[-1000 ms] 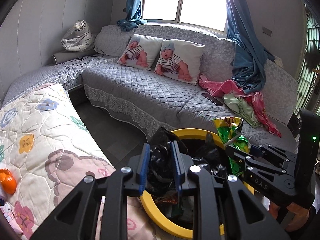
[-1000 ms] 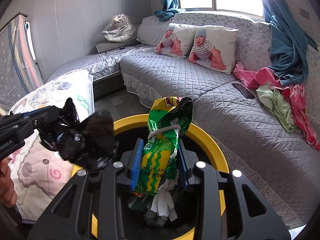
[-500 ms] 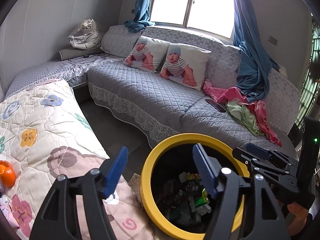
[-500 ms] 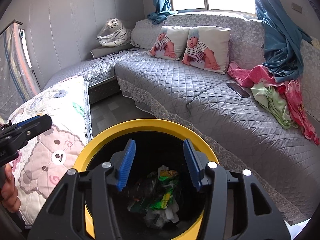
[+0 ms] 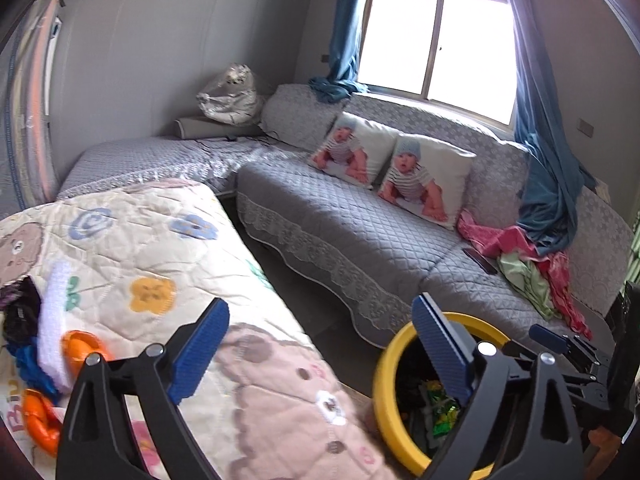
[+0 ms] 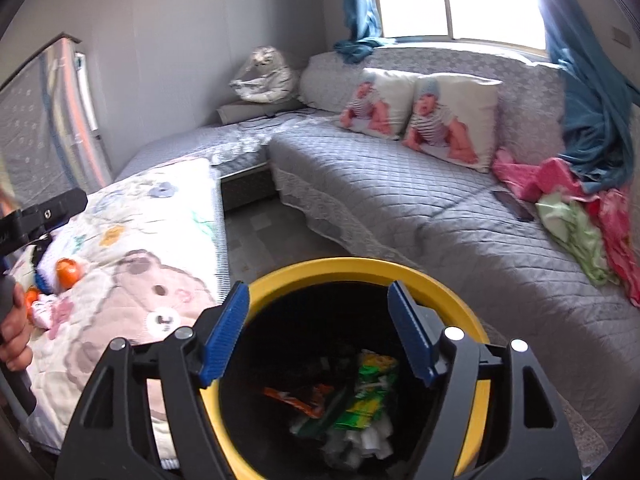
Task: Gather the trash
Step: 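Move both open tools back over the trash on the bed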
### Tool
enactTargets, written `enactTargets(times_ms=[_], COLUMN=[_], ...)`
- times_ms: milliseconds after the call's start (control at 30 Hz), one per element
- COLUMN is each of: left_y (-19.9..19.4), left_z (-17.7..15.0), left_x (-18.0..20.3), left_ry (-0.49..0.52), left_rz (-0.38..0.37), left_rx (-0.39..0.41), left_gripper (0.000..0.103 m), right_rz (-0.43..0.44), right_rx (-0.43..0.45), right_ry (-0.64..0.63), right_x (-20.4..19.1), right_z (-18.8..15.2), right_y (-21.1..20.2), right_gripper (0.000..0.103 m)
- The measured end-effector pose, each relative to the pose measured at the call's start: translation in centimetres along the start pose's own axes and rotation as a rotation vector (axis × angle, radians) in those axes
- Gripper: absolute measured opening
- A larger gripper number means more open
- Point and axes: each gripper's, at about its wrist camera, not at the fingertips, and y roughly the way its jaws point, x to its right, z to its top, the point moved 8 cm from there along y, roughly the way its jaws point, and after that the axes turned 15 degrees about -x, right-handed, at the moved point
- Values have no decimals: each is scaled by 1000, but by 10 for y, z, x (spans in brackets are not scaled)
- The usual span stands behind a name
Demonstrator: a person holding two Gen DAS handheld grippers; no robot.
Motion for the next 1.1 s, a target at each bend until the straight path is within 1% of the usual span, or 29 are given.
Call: enactTargets(times_ms=[67, 167, 300, 367, 433, 533, 600, 700, 833, 933, 1100], left_y=[-11, -28, -51, -64, -76, -94, -105, -115, -121, -123, -121], left_z=[0, -8, -22, -29, -34, -43, -51, -62, -80, -91, -103], left_x=[-19, -52, -97, -118, -139, -168, -184, -207, -228, -232, -231], left_ry=[-16, -35, -70, -94, -125, -171, -187, -210, -237, -247, -230], left_rz=[21, 70, 120, 132, 166, 174, 186, 229, 263, 260, 244], left_rx=[21, 50, 82, 105, 117, 133, 140, 135, 107, 94, 78], left_gripper=[92, 95, 95, 95, 95, 95, 95, 95, 95, 95, 95], right_rz=[54, 98, 128, 140, 165, 206, 245, 283, 334, 364, 410], right_rx=[-12, -7, 35, 55, 70, 78, 87, 112, 112, 83, 40], right_ry=[-32, -84, -166, -194, -217, -256, -297, -378, -453, -479, -508], right_x=[-20, -49, -93, -112, -132, -163, -186, -219, -254, -271, -297], right_z=[3, 9, 18, 21, 25, 28, 28, 23, 11, 6, 13], right_y=[4, 6, 4, 4, 3, 3, 2, -1, -2, 3, 12], right_gripper=[73, 74, 75, 79, 81, 82, 84, 84, 84, 84, 83])
